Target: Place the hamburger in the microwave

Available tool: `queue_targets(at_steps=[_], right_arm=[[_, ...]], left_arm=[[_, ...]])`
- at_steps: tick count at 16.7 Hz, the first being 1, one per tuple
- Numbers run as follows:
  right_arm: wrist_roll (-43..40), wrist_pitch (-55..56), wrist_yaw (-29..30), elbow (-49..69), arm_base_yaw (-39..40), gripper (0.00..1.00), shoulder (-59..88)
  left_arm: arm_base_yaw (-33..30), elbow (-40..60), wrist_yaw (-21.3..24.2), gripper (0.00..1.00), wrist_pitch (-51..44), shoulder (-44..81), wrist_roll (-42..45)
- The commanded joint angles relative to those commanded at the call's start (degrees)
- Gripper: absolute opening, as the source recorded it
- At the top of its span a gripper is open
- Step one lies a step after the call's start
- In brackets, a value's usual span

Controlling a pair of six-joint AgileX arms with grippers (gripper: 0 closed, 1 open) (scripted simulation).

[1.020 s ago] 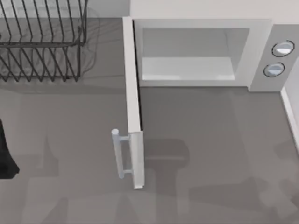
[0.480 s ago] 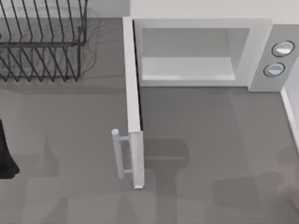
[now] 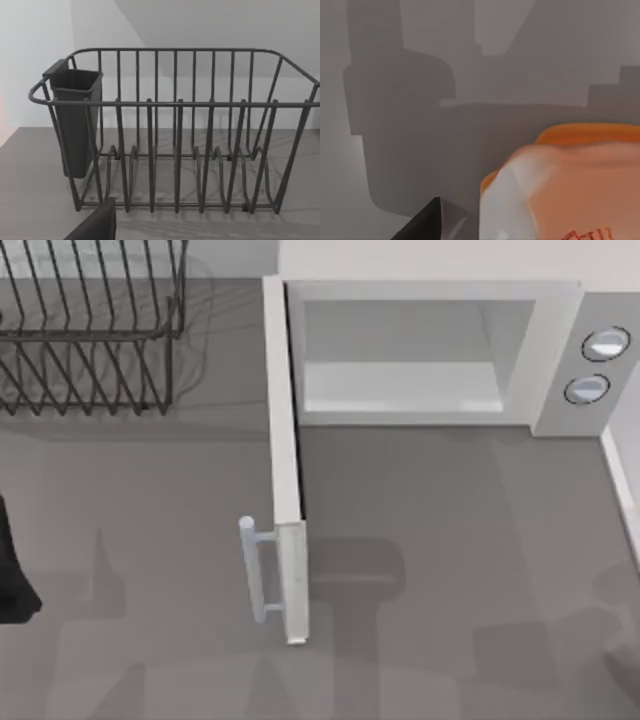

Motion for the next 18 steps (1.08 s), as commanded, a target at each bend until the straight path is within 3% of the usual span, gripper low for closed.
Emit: queue_targets(at_steps=[1,14,18], right_arm=[[0.0,0.0,0.0,0.0,0.0,1.0,0.0],[0.0,0.0,0.0,0.0,0.0,0.02,0.0],[0.0,0.0,0.0,0.0,0.0,0.0,0.0]], left_arm=[[0.0,0.0,0.0,1.0,0.0,0.0,0.0],[0.0,0.0,0.0,1.0,0.0,0.0,0.0],[0.0,0.0,0.0,1.0,0.0,0.0,0.0]])
